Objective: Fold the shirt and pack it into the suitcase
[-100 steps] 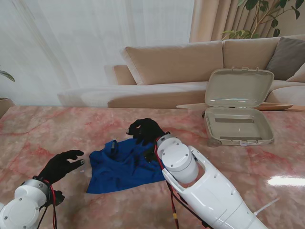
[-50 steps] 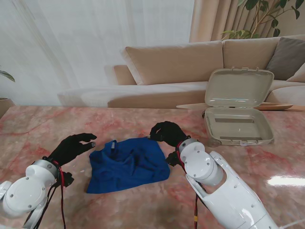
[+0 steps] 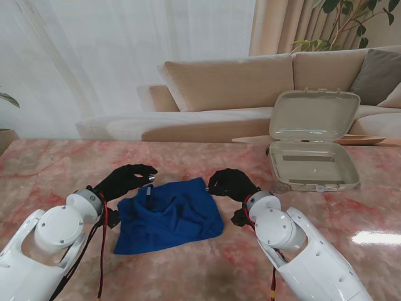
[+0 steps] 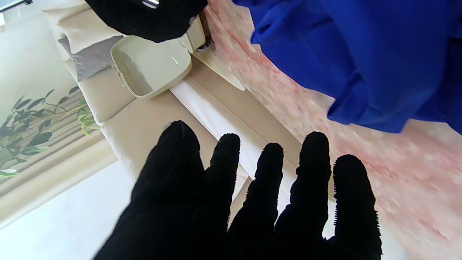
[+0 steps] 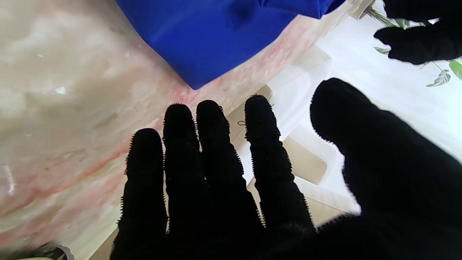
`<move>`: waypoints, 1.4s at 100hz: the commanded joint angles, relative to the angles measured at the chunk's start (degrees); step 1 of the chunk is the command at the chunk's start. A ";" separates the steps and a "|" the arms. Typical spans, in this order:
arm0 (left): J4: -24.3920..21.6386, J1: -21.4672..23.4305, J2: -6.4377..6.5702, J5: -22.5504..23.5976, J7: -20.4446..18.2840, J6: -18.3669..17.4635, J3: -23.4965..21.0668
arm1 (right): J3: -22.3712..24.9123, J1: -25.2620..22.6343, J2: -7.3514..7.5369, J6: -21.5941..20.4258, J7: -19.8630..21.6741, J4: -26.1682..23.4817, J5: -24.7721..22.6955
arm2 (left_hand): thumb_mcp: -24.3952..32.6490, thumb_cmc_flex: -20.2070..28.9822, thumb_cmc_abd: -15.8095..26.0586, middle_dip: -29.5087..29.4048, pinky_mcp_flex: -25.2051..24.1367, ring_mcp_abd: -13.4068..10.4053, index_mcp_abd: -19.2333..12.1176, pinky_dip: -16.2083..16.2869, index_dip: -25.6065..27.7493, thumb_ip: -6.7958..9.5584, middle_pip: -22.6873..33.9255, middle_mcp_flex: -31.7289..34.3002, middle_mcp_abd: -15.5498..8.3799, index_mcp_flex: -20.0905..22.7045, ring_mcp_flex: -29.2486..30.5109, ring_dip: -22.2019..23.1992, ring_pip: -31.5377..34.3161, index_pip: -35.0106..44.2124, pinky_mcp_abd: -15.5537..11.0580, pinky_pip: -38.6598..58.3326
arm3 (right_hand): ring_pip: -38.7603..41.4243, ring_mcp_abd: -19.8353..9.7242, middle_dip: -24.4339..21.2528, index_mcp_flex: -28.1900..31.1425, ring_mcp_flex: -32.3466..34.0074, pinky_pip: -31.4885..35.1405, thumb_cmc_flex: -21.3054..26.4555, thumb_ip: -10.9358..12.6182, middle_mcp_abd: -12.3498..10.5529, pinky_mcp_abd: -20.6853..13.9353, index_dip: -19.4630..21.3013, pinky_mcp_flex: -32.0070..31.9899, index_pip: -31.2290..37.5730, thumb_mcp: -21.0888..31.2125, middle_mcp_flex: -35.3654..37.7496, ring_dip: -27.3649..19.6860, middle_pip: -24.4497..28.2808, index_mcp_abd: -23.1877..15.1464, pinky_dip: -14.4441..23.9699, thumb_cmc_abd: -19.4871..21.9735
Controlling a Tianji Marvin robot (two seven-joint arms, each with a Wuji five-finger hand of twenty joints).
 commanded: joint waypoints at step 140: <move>1.73 9.18 3.79 7.37 -14.95 -5.37 -3.93 | -2.28 -1.93 1.93 -5.96 7.39 2.68 1.29 | -1.47 2.22 0.79 0.40 -2.92 0.05 0.25 -2.21 0.99 0.56 0.82 2.22 -1.48 -0.20 -2.27 -1.77 -1.52 0.89 0.09 -4.27 | -0.62 -2.85 -0.66 1.79 -2.05 -1.71 -2.84 2.05 -1.69 -2.04 0.93 -1.87 -0.25 -0.58 -0.67 -1.61 -0.29 -2.25 -0.55 1.21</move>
